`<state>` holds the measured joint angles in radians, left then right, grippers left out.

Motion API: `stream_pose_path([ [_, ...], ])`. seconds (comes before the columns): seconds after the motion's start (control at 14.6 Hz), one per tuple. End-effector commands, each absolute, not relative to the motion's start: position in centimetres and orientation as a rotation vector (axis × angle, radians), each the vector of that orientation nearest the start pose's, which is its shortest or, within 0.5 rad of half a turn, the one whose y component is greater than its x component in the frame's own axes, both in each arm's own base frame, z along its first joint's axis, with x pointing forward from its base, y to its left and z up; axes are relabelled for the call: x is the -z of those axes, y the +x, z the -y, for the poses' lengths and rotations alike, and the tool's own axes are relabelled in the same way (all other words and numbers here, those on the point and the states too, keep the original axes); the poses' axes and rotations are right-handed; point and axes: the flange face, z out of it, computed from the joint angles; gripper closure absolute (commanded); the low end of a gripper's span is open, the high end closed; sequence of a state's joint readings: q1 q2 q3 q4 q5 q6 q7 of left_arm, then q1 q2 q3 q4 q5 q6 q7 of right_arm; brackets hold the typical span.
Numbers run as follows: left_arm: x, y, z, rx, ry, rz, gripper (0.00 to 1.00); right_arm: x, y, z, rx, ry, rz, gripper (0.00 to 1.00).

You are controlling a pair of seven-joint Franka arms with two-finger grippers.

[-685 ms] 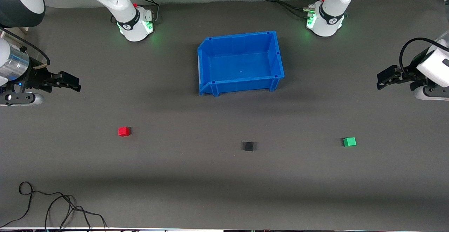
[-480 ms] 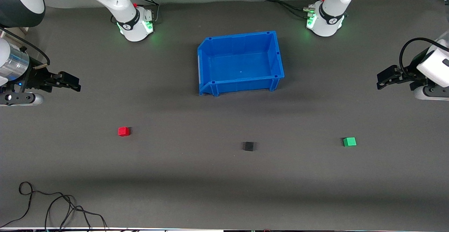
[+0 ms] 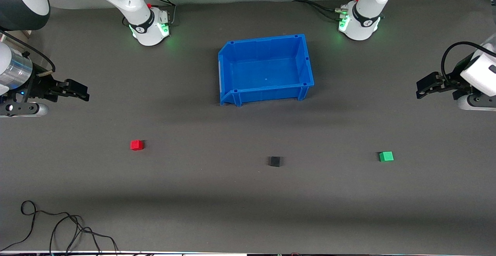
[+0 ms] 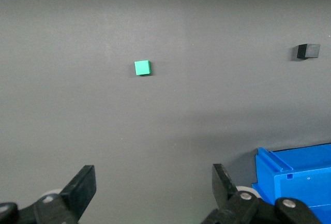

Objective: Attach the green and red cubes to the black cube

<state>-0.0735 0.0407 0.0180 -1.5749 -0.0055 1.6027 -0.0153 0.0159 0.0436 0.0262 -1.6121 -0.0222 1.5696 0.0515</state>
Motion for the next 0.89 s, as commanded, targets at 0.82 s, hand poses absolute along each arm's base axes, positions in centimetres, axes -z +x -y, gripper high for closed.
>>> stream_pose_path([
  [0.82, -58.0, 60.4, -2.1, -0.103, -2.819, 1.689, 0.0, -48.2, 58.0, -2.6, -0.065, -3.153, -0.033, 0.0],
])
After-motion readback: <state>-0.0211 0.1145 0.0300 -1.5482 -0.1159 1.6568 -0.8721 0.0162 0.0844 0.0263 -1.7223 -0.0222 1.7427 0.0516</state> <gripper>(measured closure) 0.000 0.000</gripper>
